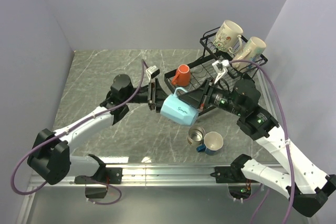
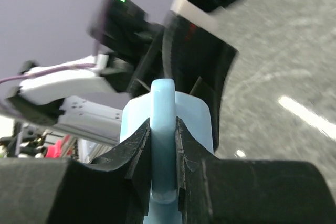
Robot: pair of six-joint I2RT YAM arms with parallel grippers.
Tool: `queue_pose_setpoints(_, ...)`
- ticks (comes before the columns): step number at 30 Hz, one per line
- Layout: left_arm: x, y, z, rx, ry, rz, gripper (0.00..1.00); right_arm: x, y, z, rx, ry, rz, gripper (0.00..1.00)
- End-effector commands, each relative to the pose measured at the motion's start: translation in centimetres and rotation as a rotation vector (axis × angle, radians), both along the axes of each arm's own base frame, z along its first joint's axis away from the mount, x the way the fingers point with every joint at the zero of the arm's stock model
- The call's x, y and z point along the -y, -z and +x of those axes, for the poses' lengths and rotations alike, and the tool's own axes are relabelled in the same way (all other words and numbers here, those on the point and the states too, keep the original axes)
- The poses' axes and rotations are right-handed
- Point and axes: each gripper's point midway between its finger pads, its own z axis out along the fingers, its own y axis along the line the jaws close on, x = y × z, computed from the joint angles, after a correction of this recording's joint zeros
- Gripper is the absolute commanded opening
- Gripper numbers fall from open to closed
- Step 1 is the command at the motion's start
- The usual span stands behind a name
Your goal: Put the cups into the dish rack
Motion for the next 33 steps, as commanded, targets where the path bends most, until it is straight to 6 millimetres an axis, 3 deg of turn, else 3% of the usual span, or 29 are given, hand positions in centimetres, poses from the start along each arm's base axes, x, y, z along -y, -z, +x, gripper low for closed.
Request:
queue_pose_setpoints(1, -0.9, 0.7, 1.9, 0.108, -0.120, 0.128, 0.61, 1.6, -3.5, 1.0, 0.043, 0.110, -0.013, 0.00)
queue_pose_setpoints(2, -1.5, 2.5, 2.0, 0.071, -0.131, 0.189, 0.64, 1.9, -2.6, 1.3, 0.029, 0.130, -0.064, 0.00)
queue_pose_setpoints(5, -3.7, 6.4, 3.5, 0.029, -0.231, 0.317, 0.70, 3.0, -2.2, 2.7, 0.025, 0.201, -0.128, 0.00)
queue_pose_setpoints(6, -4.8, 8.1, 3.0, -0.029, -0.248, 0.393, 0.75, 3.5, -1.9, 3.0, 0.010, 0.224, -0.153, 0.00)
queue_pose_setpoints(7, -6.0, 9.7, 4.2, -0.044, -0.322, 0.465, 0.76, 4.0, -1.6, 3.6, -0.001, 0.260, -0.173, 0.00)
queue_pose_setpoints(9, -8.1, 12.5, 3.5, -0.068, -0.341, 0.610, 0.78, 4.5, -0.1, 4.4, -0.044, 0.288, -0.237, 0.00)
queue_pose_setpoints(10, -8.9, 13.1, 3.9, -0.066, -0.373, 0.658, 0.78, 5.0, -0.1, 5.0, -0.052, 0.312, -0.255, 0.00)
queue_pose_setpoints(12, -10.5, 14.7, 4.1, -0.040, -0.418, 0.760, 0.79, 5.8, 2.5, 6.7, -0.123, 0.375, -0.361, 0.00)
queue_pose_setpoints(13, -11.1, 15.3, 3.7, -0.053, -0.416, 0.793, 0.79, 6.2, 2.1, 7.3, -0.127, 0.408, -0.382, 0.00)
queue_pose_setpoints(14, -11.5, 15.6, 3.7, -0.039, -0.430, 0.815, 0.79, 6.5, 3.8, 8.9, -0.162, 0.452, -0.452, 0.00)
queue_pose_setpoints(16, -11.9, 15.5, 3.3, -0.028, -0.439, 0.823, 0.78, 7.2, 4.3, 10.0, -0.199, 0.497, -0.525, 0.00)
queue_pose_setpoints(17, -12.1, 15.5, 3.2, -0.022, -0.444, 0.827, 0.78, 7.6, 6.1, 11.6, -0.238, 0.541, -0.601, 0.00)
queue_pose_setpoints(19, -12.5, 15.3, 3.0, -0.013, -0.457, 0.828, 0.77, 8.0, 6.4, 12.8, -0.254, 0.568, -0.677, 0.00)
queue_pose_setpoints(20, -12.6, 15.4, 2.7, -0.015, -0.457, 0.834, 0.77, 8.2, 8.4, 13.9, -0.291, 0.585, -0.757, 0.00)
queue_pose_setpoints(22, -13.0, 15.3, 2.3, -0.005, -0.468, 0.839, 0.76, 8.6, 8.1, 15.5, -0.274, 0.619, -0.816, 0.00)
queue_pose_setpoints(23, -13.3, 15.4, 2.1, -0.010, -0.469, 0.850, 0.76, 8.5, 9.9, 16.6, -0.304, 0.619, -0.886, 0.00)
queue_pose_setpoints(25, -13.8, 15.3, 1.7, 0.000, -0.477, 0.863, 0.75, 9.0, 10.0, 17.8, -0.295, 0.634, -0.961, 0.00)
queue_pose_setpoints(26, -14.0, 15.3, 1.5, 0.003, -0.479, 0.870, 0.75, 8.7, 11.8, 18.8, -0.320, 0.619, -1.019, 0.00)
queue_pose_setpoints(28, -14.6, 15.4, 1.1, 0.006, -0.494, 0.887, 0.74, 8.9, 12.0, 19.7, -0.321, 0.620, -1.078, 0.00)
queue_pose_setpoints(29, -14.8, 15.5, 0.9, 0.009, -0.496, 0.892, 0.74, 8.8, 13.7, 20.5, -0.342, 0.609, -1.126, 0.00)
queue_pose_setpoints(30, -15.0, 15.4, 0.7, 0.010, -0.502, 0.895, 0.74, 8.9, 13.6, 20.9, -0.348, 0.610, -1.140, 0.00)
queue_pose_setpoints(31, -15.2, 15.6, 0.6, 0.007, -0.509, 0.902, 0.74, 8.9, 15.1, 21.6, -0.378, 0.601, -1.167, 0.00)
queue_pose_setpoints(33, -15.4, 15.7, 0.2, 0.007, -0.517, 0.903, 0.74, 9.1, 16.1, 22.2, -0.406, 0.592, -1.171, 0.00)
